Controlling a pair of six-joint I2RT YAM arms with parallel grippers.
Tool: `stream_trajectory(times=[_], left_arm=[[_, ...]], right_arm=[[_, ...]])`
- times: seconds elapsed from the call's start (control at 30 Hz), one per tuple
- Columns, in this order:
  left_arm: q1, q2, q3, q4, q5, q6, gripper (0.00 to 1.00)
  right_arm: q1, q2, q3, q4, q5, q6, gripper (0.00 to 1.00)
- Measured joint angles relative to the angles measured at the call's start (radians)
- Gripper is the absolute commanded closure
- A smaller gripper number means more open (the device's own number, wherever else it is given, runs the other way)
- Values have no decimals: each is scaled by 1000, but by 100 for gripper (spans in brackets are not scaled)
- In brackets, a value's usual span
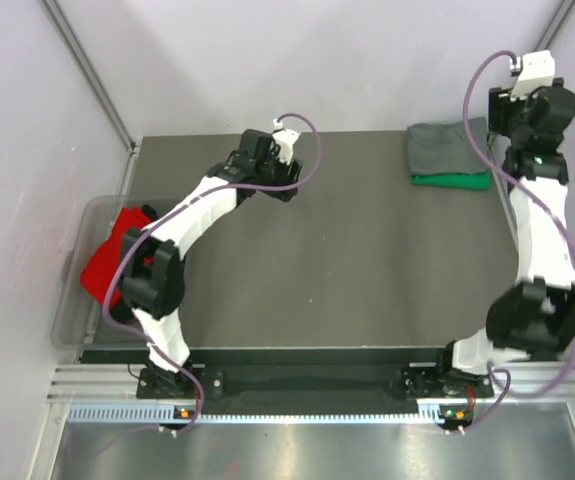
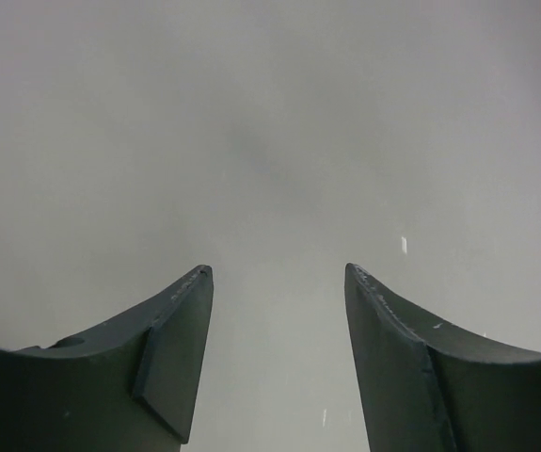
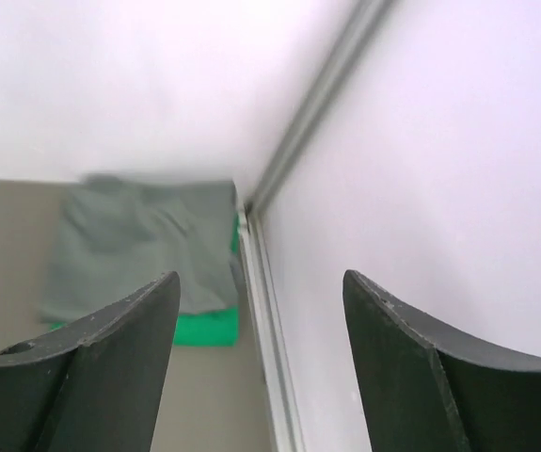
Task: Fold and stack the t-shirts
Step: Neatly place the folded tshirt to the corner
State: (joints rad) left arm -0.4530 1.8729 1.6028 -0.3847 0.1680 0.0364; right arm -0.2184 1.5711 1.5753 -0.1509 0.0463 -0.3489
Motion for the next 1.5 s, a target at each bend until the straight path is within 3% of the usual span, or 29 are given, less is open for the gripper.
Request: stream_trajectory(times=[0.1,0.23,0.43,0.6,1.07,1.5], left_arm=[[-4,-131,-98,-19,-8,40,35],[2,-260,-182,-30,23,70,35],[10,-428,-329,-38,74,81,35],[13,-465,-365,-42,75,98,35],[43,-421,-463,-49,90,101,39],[69,-362,-463,-49,106,93,40]], right_arm=[[0,-196,-91,9,-126,-10,31],[-3,-265,-154,-6,-287,16,32],[-48,-109,-195,-86,-581,174,38],[-58,29,-197,-78,-678,282,41],[-84,643,358,6,-719,454,44],[-98,811,542,3,-592,409,39]])
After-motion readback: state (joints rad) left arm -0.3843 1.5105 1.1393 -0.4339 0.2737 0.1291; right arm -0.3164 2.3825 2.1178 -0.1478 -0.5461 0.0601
